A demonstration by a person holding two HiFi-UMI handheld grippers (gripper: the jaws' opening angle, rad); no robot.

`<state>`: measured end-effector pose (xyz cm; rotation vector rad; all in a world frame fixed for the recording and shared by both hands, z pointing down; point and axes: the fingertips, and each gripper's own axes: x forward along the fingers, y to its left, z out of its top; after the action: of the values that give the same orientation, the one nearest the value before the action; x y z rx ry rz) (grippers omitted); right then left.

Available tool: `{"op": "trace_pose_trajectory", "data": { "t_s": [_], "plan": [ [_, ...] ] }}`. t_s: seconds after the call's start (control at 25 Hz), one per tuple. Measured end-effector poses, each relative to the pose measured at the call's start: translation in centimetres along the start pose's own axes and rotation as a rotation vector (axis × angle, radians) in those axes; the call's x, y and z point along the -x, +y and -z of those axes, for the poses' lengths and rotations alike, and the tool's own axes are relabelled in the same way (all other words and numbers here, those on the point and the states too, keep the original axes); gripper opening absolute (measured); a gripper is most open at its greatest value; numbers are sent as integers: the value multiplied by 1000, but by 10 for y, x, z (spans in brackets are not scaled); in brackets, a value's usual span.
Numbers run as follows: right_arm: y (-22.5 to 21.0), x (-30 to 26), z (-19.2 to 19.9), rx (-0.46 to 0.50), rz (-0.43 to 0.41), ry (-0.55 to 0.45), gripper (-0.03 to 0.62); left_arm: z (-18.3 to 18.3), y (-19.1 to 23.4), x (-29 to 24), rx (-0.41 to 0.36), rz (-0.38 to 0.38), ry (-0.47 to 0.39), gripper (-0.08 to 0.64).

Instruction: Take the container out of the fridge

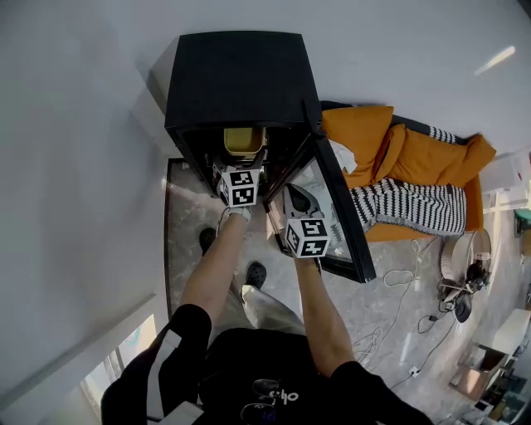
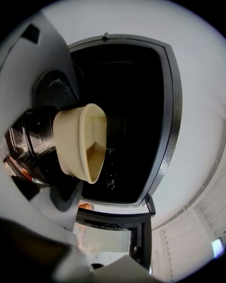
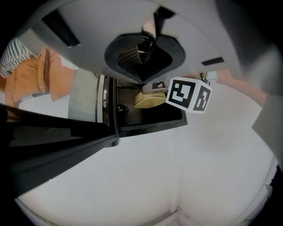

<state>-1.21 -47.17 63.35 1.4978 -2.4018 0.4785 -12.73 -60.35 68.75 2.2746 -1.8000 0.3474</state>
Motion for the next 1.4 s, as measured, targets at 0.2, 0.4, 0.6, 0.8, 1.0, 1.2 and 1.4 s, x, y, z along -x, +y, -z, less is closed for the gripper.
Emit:
{"op": "trace_pose_trajectory", "data": {
  "t_s": [0.2,0.4,0.6,0.8,1.0,1.2,1.4],
  "plan": [
    [3,6,0,-1,-4,-2,8,0,-1,17,-4,15,-1,485],
    [6,14,-1,-1,-10,-7,8,-2,-5,43,-12,54,-19,485],
    [6,24,-4,0,-14,-18,8,-8,-8,77,-43,92,-35,485],
    [7,37,-9,-16,-20,-33,8,-4,-6,119,-37,109,-36,485],
    [23,48,-10,-16,-61,-40,8,-8,-7,171,-44,132,-49,483],
    [44,56,-13,-33,-116,-46,8,-20,0,219,-17,134,-69,482],
    [70,59,-18,-44,-178,-51,8,-40,9,258,-8,119,-108,482]
  ]
}}
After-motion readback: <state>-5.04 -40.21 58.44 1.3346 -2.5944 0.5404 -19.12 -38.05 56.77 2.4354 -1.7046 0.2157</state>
